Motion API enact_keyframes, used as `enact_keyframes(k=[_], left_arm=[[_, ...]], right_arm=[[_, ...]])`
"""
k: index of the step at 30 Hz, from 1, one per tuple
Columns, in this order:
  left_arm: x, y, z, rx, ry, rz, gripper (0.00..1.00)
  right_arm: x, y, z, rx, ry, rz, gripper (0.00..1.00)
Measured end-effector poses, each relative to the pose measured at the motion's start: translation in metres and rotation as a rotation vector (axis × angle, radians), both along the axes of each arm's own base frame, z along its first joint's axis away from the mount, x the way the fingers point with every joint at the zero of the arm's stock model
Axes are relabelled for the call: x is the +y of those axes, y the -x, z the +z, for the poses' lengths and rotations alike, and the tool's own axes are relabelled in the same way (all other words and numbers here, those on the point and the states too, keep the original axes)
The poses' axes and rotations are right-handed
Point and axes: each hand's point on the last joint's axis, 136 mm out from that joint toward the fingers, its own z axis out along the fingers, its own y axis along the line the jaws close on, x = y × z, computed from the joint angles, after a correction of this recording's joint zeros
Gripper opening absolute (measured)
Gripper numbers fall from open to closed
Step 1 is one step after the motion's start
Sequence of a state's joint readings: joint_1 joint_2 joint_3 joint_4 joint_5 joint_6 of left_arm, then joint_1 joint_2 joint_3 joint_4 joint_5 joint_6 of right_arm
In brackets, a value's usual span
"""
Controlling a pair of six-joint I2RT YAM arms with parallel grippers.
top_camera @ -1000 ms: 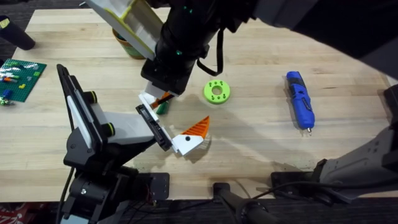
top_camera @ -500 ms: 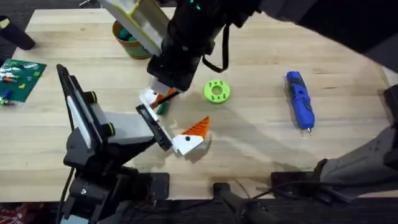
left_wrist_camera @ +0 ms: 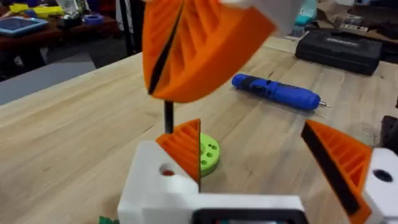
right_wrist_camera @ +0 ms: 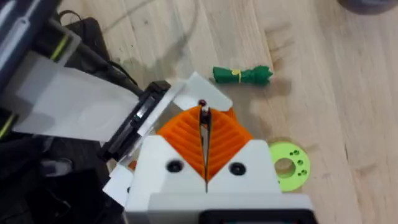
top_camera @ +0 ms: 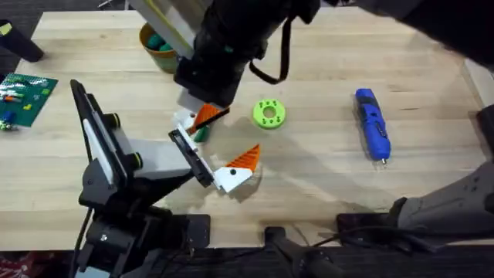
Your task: Pick up the gripper from the table and insert it into the empty holder that is missing its gripper. Then pick up a screw, insert it into the mounting hole, and use the screwdriver to tighten it. Finally, clean up the table by picking up the vegetable and placing it into the bucket.
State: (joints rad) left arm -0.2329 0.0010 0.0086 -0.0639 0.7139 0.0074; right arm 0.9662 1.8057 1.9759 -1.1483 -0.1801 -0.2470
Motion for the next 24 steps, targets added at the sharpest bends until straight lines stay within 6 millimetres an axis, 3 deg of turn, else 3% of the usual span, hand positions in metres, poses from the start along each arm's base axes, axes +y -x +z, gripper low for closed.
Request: enact_keyframes(k=[9,24], left_arm=[[0.000,0.000,0.000,0.000,0.000,0.000,0.986],[0.000,0.000,0.000,0.000,0.000,0.000,0.986]], right_arm=[[0.016,0.004,0.007,-0.038,-0.046,0.038,0.007],[0.009,0.009,0.002,-0.025,-0.011,0.047,0.006]])
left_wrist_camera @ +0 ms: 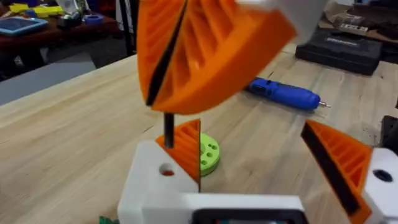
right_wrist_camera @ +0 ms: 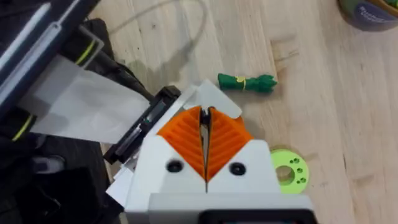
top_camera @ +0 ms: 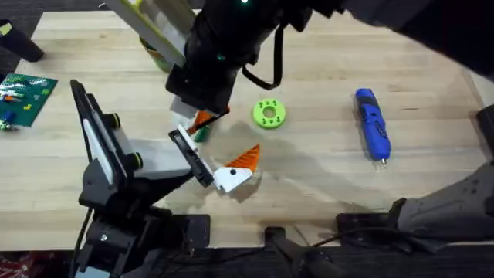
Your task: Pick up the gripper from the table and insert it into the empty holder that is missing its gripper. Then pick up a screw, insert it into the mounting hole, and use the screwdriver to tighten it. Finally, clean up the table by picking up the vegetable and placing it into the bucket.
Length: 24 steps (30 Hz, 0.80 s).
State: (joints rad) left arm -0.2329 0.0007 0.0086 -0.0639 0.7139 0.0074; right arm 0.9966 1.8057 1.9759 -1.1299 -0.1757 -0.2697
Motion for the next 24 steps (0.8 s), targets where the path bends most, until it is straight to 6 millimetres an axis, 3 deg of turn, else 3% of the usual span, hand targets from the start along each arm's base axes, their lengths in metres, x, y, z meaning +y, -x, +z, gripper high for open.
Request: enact_keyframes(k=[24], left_arm=[[0.000,0.000,0.000,0.000,0.000,0.000,0.986]], right_arm=[[-0.007,-0.004,-0.011,-0.017,0.063,-0.004,0.007]])
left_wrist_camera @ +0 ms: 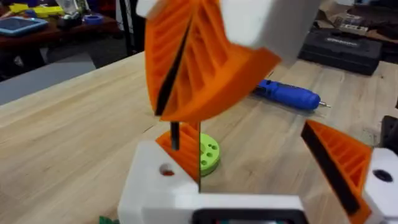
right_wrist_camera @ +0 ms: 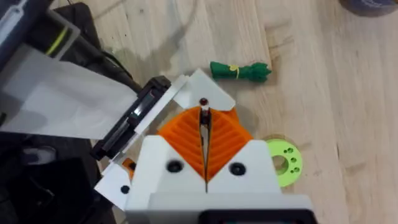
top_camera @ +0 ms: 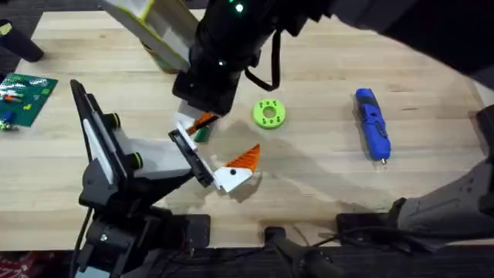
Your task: Pick up the gripper from the table and insert it into the empty holder that is missing its gripper. Then pick up a screw, insert it into the mounting hole, and use the screwdriver to tighten it. Finally, clean up the table by picking up the vegetable and placing it into the bucket.
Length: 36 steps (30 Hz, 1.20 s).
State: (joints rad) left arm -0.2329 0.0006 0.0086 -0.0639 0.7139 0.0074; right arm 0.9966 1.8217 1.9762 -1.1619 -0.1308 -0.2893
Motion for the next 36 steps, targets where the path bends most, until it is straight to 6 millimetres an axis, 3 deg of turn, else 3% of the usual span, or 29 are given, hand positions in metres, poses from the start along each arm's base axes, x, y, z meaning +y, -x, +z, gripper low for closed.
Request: enact_keyframes(k=[8,14,36], left_arm=[[0.000,0.000,0.000,0.000,0.000,0.000,0.986],[0.000,0.000,0.000,0.011,0.006,0.001,0.986],[0.000,0.000,0.000,0.013,0.008,0.001,0.986]], right_arm=[[0.000,0.003,-0.001,0.005,0.008,0.005,0.007],[0.008,0.002,-0.016,0.021,0.030,0.014,0.007],[0.008,0.002,-0.011,0.013,0.023,0.017,0.007]])
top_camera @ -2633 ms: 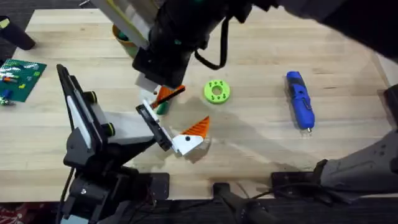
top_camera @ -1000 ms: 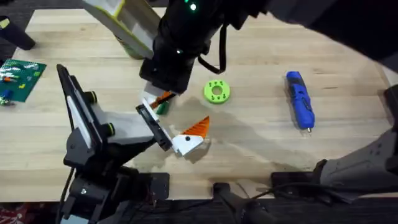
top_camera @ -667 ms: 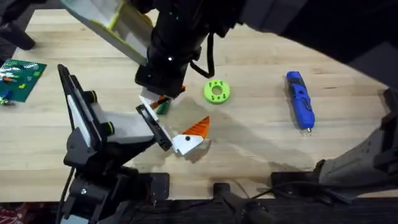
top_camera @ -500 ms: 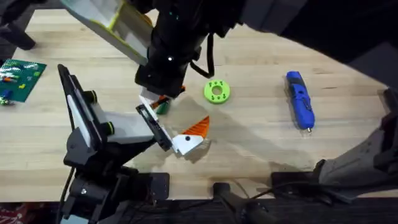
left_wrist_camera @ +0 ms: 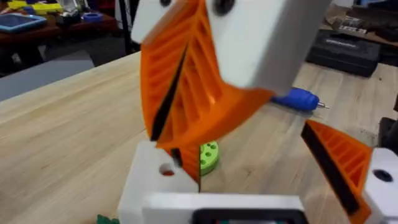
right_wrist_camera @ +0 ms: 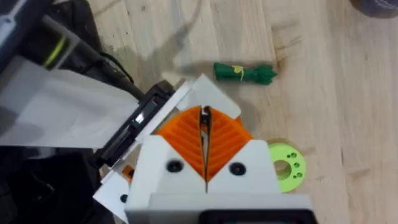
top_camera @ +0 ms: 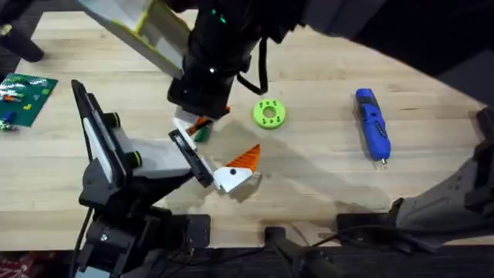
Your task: Pick up the gripper from the table and insert it into the empty holder that is missing its gripper. Then pick up a screw, insert it into the mounting hole, and use the screwdriver to tighten it. Finally, clean up the table by picking up the vegetable and placing it into the bucket.
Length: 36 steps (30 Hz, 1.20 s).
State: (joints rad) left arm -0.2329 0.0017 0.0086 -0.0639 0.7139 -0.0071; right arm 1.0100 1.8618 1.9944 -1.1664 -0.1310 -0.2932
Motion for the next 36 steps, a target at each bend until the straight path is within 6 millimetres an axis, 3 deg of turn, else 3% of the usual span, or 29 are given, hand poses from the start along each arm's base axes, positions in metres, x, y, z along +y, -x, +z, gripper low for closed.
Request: enact_keyframes(k=[5,36], left_arm=[[0.0000,0.0000,0.0000,0.000,0.000,0.000,0.986],[0.0000,0.0000,0.0000,0.000,0.000,0.000,0.986]], right_arm=[[0.0022,-0.0015,0.0083,-0.013,-0.020,0.000,0.007],[0.0018,-0.0057,0.0066,-0.015,-0.031,0.030,0.007]])
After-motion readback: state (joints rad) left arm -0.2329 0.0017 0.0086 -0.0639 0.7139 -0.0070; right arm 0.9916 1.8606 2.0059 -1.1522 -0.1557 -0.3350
